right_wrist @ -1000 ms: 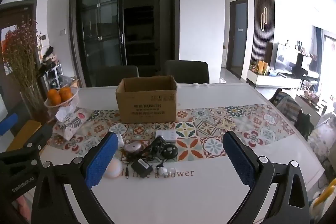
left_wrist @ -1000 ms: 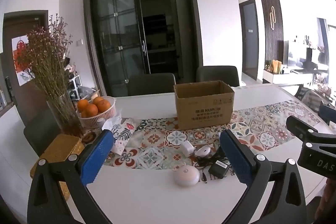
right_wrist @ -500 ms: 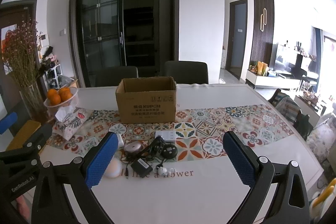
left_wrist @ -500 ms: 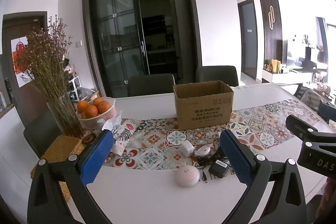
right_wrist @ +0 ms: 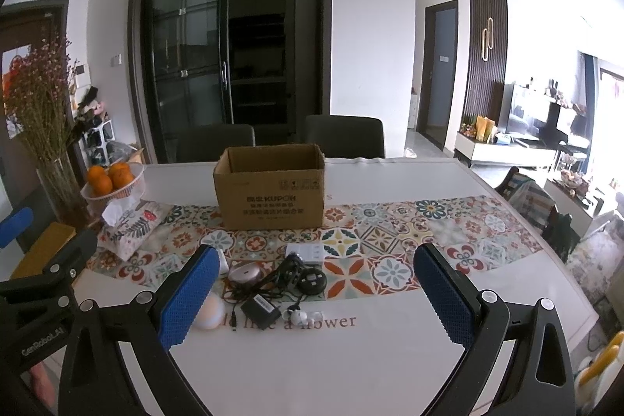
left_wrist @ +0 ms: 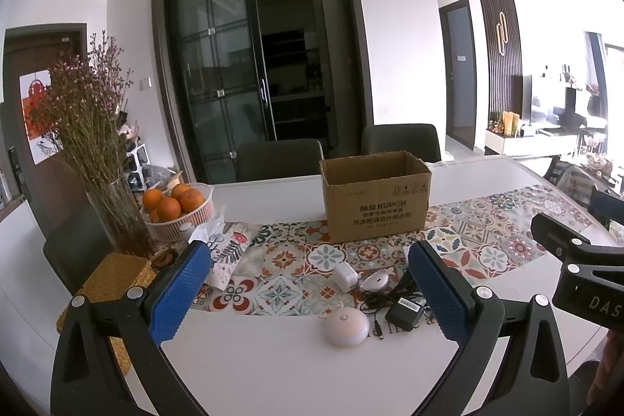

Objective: Organize rigid objects

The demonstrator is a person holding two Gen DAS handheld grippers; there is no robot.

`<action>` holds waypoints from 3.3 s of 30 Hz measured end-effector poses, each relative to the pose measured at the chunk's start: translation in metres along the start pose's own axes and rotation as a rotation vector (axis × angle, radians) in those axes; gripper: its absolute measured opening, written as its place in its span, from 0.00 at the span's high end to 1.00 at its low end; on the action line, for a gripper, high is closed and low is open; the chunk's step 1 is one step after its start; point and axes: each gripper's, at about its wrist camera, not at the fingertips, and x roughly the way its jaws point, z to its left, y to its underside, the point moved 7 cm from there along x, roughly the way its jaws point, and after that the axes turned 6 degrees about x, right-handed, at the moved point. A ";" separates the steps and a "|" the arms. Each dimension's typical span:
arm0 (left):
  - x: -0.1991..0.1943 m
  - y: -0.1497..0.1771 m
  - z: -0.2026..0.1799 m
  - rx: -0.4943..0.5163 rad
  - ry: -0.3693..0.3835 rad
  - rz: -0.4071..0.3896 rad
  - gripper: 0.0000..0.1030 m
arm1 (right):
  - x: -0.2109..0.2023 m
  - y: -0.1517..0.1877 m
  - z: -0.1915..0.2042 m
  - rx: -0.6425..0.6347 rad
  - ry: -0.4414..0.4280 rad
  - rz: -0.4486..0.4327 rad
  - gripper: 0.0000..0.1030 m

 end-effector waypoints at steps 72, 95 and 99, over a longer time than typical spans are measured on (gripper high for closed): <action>0.111 0.092 -0.044 -0.013 0.103 0.357 0.01 | 0.114 0.083 -0.004 -0.011 -0.037 0.326 0.02; 0.203 0.144 -0.061 -0.046 0.110 0.538 0.08 | 0.211 0.131 -0.011 0.007 -0.035 0.523 0.07; 0.213 0.152 -0.065 -0.050 0.122 0.562 0.09 | 0.222 0.142 -0.011 0.018 -0.035 0.560 0.12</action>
